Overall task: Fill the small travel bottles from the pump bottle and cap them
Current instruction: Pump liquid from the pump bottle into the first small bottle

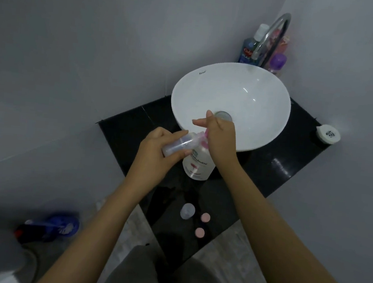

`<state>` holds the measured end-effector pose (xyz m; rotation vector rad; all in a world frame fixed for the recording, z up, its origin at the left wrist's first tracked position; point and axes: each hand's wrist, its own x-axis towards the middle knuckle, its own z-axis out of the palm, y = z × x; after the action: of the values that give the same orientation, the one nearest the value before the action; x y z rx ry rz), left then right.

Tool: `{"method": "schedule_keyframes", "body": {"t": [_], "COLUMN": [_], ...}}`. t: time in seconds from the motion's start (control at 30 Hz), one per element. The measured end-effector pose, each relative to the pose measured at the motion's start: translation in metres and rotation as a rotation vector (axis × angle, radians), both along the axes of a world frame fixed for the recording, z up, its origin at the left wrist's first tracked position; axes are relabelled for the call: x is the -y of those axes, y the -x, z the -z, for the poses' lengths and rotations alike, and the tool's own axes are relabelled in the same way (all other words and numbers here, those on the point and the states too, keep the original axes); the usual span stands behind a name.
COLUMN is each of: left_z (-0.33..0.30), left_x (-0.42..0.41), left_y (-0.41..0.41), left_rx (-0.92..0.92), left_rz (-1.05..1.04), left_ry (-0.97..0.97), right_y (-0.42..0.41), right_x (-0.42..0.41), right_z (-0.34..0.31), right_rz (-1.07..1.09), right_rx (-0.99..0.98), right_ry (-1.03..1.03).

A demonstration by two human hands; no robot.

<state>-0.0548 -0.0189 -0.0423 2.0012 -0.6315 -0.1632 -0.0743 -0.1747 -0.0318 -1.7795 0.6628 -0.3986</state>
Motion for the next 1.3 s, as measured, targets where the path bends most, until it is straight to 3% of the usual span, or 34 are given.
{"method": "schedule_keyframes", "body": {"t": [0.23,0.43,0.57,0.8,1.1,1.3], "left_z": [0.000,-0.012,-0.012,-0.003,0.001,0.002], "left_x": [0.004,0.002,0.004,0.005,0.003,0.003], "left_y": [0.006,0.001,0.001,-0.002,-0.001,-0.004], "left_rx": [-0.018,-0.052,-0.033,-0.036,-0.106,-0.036], "left_rz": [-0.032,-0.022,-0.020,-0.018,-0.034,-0.002], "left_ry": [0.015,0.033,0.048,0.011,0.089,0.048], "right_y": [0.002,-0.003,0.001,-0.002,-0.004,-0.006], "right_x": [-0.002,0.015,0.010,0.008,0.011,0.007], "right_z": [0.000,-0.037,-0.032,-0.017,-0.021,-0.008], "right_rz": [-0.033,-0.099,-0.194,-0.154,-0.123,-0.090], "right_rx": [-0.059,0.054,-0.033,-0.115,-0.085,-0.099], "right_ry": [0.034,0.041,-0.015,-0.127,-0.005,-0.074]}}
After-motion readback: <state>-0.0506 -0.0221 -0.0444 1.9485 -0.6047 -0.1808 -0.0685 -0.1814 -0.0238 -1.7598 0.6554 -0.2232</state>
